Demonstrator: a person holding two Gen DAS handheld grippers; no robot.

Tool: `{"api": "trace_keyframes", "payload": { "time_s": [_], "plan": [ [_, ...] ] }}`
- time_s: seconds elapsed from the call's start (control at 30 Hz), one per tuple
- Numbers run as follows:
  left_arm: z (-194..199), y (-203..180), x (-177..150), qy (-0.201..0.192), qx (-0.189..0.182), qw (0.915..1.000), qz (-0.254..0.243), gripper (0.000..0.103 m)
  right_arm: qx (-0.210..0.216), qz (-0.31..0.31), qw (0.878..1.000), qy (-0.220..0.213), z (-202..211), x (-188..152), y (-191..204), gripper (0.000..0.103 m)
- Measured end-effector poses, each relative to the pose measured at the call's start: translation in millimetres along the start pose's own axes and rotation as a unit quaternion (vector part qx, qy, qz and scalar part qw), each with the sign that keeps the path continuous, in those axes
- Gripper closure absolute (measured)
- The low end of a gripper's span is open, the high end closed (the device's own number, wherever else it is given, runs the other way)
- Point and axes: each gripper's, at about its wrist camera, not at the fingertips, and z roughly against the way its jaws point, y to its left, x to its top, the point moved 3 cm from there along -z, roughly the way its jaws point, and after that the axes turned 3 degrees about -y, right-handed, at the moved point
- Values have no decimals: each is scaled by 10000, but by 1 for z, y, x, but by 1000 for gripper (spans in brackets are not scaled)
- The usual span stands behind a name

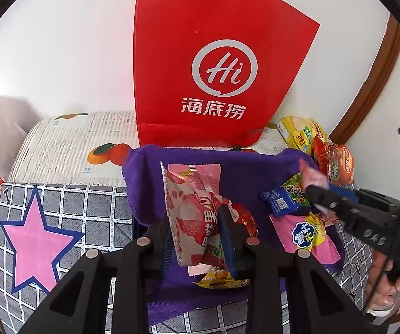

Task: Organize snacks
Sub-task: 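Lower the peach packet onto the towel and open right tool while left holds strawberry packet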

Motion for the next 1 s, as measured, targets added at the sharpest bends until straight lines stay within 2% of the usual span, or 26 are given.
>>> {"api": "trace_keyframes", "payload": {
  "time_s": [0.23, 0.47, 0.67, 1.0],
  "plan": [
    [0, 0, 0, -5, 7, 10000, 6, 75, 17, 180, 9991, 378, -21, -11, 7, 77],
    [0, 0, 0, 25, 0, 10000, -3, 75, -85, 53, 9980, 629, -34, -16, -1, 77],
    [2, -1, 1, 5, -17, 10000, 1, 75, -319, 53, 9967, 743, -41, -20, -3, 77],
    [2, -1, 0, 31, -32, 10000, 7, 75, -328, -47, 9967, 739, -41, -19, -6, 76]
  ]
}}
